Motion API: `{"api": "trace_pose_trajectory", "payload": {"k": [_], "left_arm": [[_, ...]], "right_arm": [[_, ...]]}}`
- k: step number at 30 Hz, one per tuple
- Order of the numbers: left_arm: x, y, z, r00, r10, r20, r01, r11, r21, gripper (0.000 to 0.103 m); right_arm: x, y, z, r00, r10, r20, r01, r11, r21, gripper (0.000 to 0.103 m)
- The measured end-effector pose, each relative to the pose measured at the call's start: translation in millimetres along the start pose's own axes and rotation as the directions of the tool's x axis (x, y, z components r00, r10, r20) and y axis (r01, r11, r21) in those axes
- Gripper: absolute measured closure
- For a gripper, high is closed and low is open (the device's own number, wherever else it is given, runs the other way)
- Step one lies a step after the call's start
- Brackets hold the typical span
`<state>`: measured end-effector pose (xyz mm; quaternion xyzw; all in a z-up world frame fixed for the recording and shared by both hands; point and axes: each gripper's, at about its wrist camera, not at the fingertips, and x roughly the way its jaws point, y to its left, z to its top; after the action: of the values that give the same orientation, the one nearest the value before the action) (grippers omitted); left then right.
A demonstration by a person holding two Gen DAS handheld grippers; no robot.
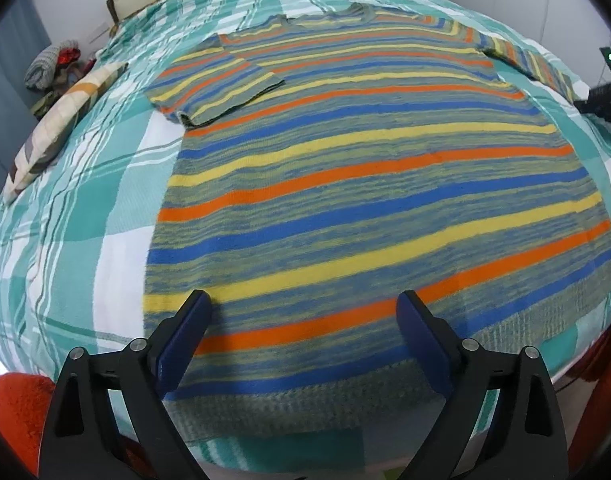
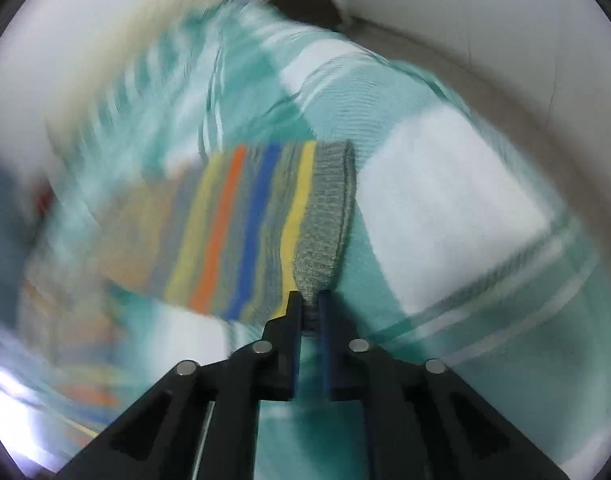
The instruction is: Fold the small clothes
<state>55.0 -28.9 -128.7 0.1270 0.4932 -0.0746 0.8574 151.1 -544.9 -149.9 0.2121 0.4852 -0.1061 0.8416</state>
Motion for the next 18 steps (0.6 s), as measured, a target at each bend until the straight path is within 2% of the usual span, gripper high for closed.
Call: {"api": "trace_pose_trajectory", "payload": {"k": [1,5,7,8,9,11,13,15,16,18], "left_arm": [[-1.2,1.5,-0.3,1.0,0.006,-0.003,-0.006,1.0,0.005,0.009],[-13.0,10.5,6.8,0.999,0.033,0.006,-0.034,0.999,0.027,0.009],[-30.0,23.2,20.3,0.997,0.037,0.061,-0.039,0.999,0.038,0.009],[-37.5,30.0,29.9,0.995,0.039,0.095,-0.044,0.998,0.046,0.009],[-43.5,36.3,42.2,0.991,0.044,0.13,-0.052,0.997,0.06,0.009],[-48.6,45.7,66.0,0.981,0.056,0.186,-0.072,0.994,0.083,0.008],[-42.0,51.0,97.8,0.97,0.051,0.238,-0.08,0.99,0.113,0.009],[-16.8,45.8,117.1,0.974,0.031,0.224,-0.072,0.982,0.174,0.01],[1.1,41.2,123.4,0.979,0.026,0.201,-0.069,0.975,0.209,0.014],[45.0,32.7,132.3,0.99,0.041,0.133,-0.077,0.957,0.28,0.045]], "right_arm": [[1.9,9.9,-2.9,0.996,-0.091,-0.006,0.091,0.992,-0.082,0.101],[1.2,20.7,-4.3,0.977,-0.211,0.016,0.212,0.97,-0.119,0.098],[-1.9,25.8,-6.9,0.966,-0.253,0.047,0.257,0.958,-0.124,0.08],[-8.7,28.2,-10.1,0.96,-0.268,0.076,0.275,0.955,-0.106,0.056],[-16.8,27.7,-14.6,0.958,-0.27,0.099,0.278,0.957,-0.082,0.036],[-42.8,27.4,-30.7,0.952,-0.242,0.188,0.247,0.969,-0.005,0.035],[-62.8,28.6,-48.1,0.956,-0.182,0.231,0.18,0.983,0.031,0.035],[-80.0,38.4,-69.6,0.964,-0.095,0.249,0.086,0.995,0.045,0.035],[-87.5,46.0,-82.7,0.965,-0.049,0.258,0.041,0.998,0.039,0.035],[-96.5,63.7,-105.0,0.964,0.007,0.268,-0.007,1.0,0.0,0.035]]}}
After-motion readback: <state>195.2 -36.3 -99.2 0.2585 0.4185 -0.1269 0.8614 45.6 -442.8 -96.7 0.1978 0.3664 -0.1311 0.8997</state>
